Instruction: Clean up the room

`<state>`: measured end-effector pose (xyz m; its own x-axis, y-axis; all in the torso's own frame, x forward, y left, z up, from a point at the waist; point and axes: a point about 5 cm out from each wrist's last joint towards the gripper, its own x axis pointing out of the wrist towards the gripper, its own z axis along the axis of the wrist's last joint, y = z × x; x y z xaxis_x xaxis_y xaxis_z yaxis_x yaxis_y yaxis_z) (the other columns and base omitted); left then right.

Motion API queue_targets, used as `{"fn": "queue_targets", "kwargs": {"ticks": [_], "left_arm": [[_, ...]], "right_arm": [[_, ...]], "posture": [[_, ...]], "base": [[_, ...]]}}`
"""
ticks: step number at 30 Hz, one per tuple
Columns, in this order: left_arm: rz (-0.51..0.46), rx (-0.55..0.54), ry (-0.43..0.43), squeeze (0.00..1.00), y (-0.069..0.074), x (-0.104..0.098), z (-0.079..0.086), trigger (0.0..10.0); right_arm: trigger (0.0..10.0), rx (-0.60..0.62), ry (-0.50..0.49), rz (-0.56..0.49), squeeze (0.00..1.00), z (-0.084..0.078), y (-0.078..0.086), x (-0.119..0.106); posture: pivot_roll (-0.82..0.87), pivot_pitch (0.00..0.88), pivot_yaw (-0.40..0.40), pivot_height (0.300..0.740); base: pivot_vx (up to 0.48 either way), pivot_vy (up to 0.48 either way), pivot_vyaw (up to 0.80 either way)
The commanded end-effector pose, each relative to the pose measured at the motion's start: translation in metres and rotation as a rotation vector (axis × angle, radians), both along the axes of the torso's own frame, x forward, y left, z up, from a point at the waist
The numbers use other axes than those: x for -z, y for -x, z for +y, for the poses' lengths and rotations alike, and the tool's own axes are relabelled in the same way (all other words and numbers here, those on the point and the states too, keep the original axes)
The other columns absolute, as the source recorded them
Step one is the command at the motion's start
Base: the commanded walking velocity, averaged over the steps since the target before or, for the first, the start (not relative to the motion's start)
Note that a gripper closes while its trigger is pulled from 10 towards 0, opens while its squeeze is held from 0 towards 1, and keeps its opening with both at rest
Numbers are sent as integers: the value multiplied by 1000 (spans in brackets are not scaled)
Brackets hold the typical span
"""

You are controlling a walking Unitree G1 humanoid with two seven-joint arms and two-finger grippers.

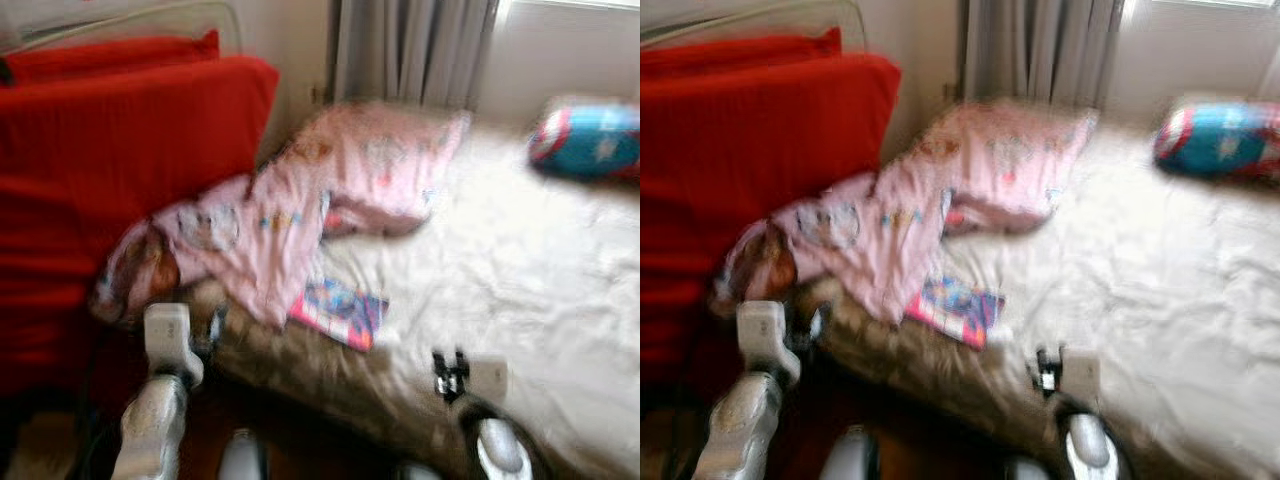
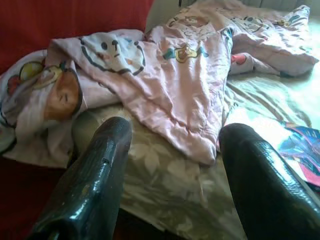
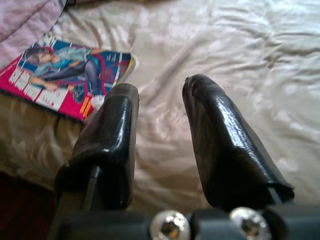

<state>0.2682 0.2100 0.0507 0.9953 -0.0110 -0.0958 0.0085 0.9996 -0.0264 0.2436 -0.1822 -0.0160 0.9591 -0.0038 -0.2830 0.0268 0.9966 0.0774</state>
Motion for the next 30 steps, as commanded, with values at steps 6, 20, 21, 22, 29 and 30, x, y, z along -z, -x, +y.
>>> {"fn": "queue_targets", "kwargs": {"ticks": [6,20,21,22,29,30], "left_arm": [[-17,3,-2,0,-5,-6,1,10000],[-13,14,0,0,-7,-6,-1,10000],[-11,15,1,0,-7,-6,-1,10000],[-10,16,1,0,-7,-6,-1,10000],[-8,27,9,0,-7,-6,-3,10000],[-8,28,10,0,-7,-6,-3,10000]], "right_arm": [[10000,-33,4,-25,0,5,-3,-3],[10000,-29,-22,-20,0,8,-2,-2],[10000,-12,-21,-13,0,7,-2,-1],[10000,-8,-18,-10,0,6,-2,-1],[10000,27,-23,-9,0,4,-3,-1],[10000,32,-23,-7,0,3,-3,0]], "posture": [[-18,5,-16,627],[-18,8,-12,627],[-18,8,-11,627],[-18,8,-11,627],[-18,7,-10,627],[-17,7,-10,627]], "base": [[0,0,533],[0,0,733],[0,0,0],[0,0,0],[0,0,0],[0,0,0]]}}
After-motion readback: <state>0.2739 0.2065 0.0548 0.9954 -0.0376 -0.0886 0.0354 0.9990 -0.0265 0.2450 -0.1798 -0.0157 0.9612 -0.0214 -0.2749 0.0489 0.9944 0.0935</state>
